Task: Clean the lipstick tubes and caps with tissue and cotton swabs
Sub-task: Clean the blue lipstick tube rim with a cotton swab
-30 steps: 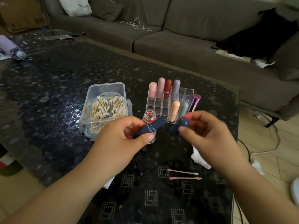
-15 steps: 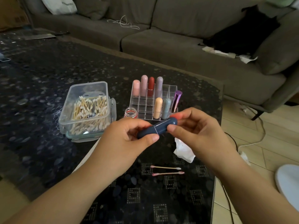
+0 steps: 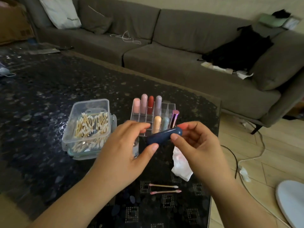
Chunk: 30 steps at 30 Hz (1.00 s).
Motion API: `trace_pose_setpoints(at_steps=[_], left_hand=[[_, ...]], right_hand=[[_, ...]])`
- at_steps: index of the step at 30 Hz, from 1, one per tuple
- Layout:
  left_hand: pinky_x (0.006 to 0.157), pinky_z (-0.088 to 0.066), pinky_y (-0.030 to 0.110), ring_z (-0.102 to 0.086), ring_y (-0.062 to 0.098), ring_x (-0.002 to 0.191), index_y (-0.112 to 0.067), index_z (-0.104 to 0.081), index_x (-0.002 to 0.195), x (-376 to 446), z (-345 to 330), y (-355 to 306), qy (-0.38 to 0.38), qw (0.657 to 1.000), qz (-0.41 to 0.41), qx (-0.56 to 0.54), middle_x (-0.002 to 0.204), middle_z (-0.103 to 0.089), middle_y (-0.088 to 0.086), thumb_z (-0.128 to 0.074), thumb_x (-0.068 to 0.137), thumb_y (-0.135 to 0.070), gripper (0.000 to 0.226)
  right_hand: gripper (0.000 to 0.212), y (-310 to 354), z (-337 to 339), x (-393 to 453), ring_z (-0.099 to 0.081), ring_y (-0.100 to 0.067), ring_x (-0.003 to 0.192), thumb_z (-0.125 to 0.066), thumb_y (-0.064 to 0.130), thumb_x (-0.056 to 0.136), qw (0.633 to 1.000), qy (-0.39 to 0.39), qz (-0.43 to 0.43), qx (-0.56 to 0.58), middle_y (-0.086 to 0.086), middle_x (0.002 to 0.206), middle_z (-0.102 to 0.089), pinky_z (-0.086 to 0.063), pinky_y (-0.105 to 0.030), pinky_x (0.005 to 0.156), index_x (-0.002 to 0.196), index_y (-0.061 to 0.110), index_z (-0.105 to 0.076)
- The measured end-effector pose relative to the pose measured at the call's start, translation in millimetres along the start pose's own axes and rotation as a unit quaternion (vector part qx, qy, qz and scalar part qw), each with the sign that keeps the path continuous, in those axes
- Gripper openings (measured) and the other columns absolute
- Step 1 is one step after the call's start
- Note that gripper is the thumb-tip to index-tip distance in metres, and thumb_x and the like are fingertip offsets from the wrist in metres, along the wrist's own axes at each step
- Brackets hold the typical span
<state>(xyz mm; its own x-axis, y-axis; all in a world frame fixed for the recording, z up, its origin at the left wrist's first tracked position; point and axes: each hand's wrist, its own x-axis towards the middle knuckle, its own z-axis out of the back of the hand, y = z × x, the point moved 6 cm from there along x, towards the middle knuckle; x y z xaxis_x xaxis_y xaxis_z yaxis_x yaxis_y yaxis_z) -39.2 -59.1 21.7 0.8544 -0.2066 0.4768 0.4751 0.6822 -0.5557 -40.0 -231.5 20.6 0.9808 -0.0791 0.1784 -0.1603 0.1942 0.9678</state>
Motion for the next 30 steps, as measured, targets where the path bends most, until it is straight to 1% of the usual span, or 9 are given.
trace_pose_setpoints(at_steps=[3,6,9,15,17,20,23,27,30], left_hand=[[0.072,-0.043,0.023,-0.059,0.009,0.085,-0.020,-0.061,0.111,17,20,-1,-0.036,0.995,-0.015,0.087,0.095,-0.062,-0.010,-0.046,0.083,-0.048,0.042],[0.065,-0.041,0.024,-0.061,0.014,0.081,-0.020,-0.062,0.107,45,34,-5,-0.022,0.987,-0.024,0.157,0.092,-0.064,-0.006,-0.055,0.084,-0.036,0.029],[0.068,-0.038,0.022,-0.052,0.008,0.087,-0.025,-0.056,0.112,73,33,-5,0.019,0.976,-0.045,0.211,0.099,-0.057,-0.008,-0.046,0.092,-0.037,0.025],[0.081,-0.042,0.027,-0.055,0.014,0.103,-0.023,-0.044,0.128,105,7,13,0.083,0.940,-0.090,0.317,0.115,-0.056,-0.003,-0.036,0.098,-0.033,0.032],[0.082,-0.043,0.028,-0.056,0.015,0.103,-0.022,-0.041,0.131,108,0,20,0.099,0.935,-0.095,0.326,0.116,-0.056,-0.002,-0.036,0.098,-0.032,0.035],[0.079,-0.043,0.028,-0.056,0.015,0.101,-0.021,-0.041,0.130,108,-7,32,0.104,0.936,-0.100,0.322,0.113,-0.057,-0.002,-0.037,0.097,-0.032,0.035],[0.075,-0.041,0.026,-0.057,0.015,0.097,-0.021,-0.046,0.121,106,-10,40,0.100,0.941,-0.094,0.309,0.110,-0.057,-0.003,-0.036,0.098,-0.033,0.028],[0.072,-0.038,0.025,-0.056,0.016,0.101,-0.021,-0.045,0.125,102,-14,44,0.096,0.948,-0.084,0.290,0.116,-0.054,-0.003,-0.035,0.098,-0.035,0.032],[0.070,-0.039,0.025,-0.057,0.015,0.096,-0.022,-0.048,0.122,100,-12,47,0.092,0.959,-0.072,0.258,0.108,-0.056,-0.004,-0.038,0.097,-0.034,0.030]], right_hand=[[0.019,20,16,21,-0.066,-0.001,0.079,-0.073,0.017,0.079,0.994,-0.075,0.026,-0.075,0.010,0.083,-0.070,-0.052,-0.013,0.070,0.091,0.026,-0.061],[0.019,47,26,58,-0.062,0.003,0.077,-0.071,0.022,0.083,0.976,-0.099,0.067,-0.185,0.014,0.086,-0.063,-0.050,-0.008,0.065,0.096,0.026,-0.057],[0.021,60,21,102,-0.056,0.004,0.074,-0.069,0.024,0.085,0.953,-0.068,0.073,-0.286,0.016,0.084,-0.057,-0.044,-0.005,0.056,0.101,0.025,-0.055],[0.024,33,-9,156,-0.061,-0.013,0.083,-0.068,0.025,0.085,0.896,0.034,0.034,-0.441,0.000,0.097,-0.063,-0.055,-0.030,0.075,0.106,0.021,-0.057],[0.024,22,-16,162,-0.061,-0.014,0.083,-0.067,0.026,0.086,0.882,0.056,0.024,-0.467,0.000,0.098,-0.062,-0.056,-0.030,0.076,0.108,0.020,-0.057],[0.024,7,-20,169,-0.059,-0.012,0.077,-0.066,0.026,0.087,0.869,0.070,0.006,-0.490,0.001,0.095,-0.059,-0.053,-0.025,0.068,0.108,0.021,-0.056],[0.024,-7,-21,175,-0.055,-0.009,0.070,-0.067,0.027,0.087,0.865,0.078,-0.009,-0.495,0.002,0.092,-0.058,-0.048,-0.021,0.059,0.108,0.022,-0.056],[0.031,-19,-23,180,-0.056,-0.007,0.069,-0.066,0.030,0.087,0.870,0.102,-0.040,-0.481,0.001,0.100,-0.061,-0.043,-0.016,0.053,0.117,0.022,-0.058],[0.041,-9,-22,170,-0.062,-0.014,0.090,-0.063,0.031,0.089,0.878,0.095,-0.027,-0.468,0.000,0.112,-0.062,-0.053,-0.023,0.073,0.128,0.022,-0.053]])
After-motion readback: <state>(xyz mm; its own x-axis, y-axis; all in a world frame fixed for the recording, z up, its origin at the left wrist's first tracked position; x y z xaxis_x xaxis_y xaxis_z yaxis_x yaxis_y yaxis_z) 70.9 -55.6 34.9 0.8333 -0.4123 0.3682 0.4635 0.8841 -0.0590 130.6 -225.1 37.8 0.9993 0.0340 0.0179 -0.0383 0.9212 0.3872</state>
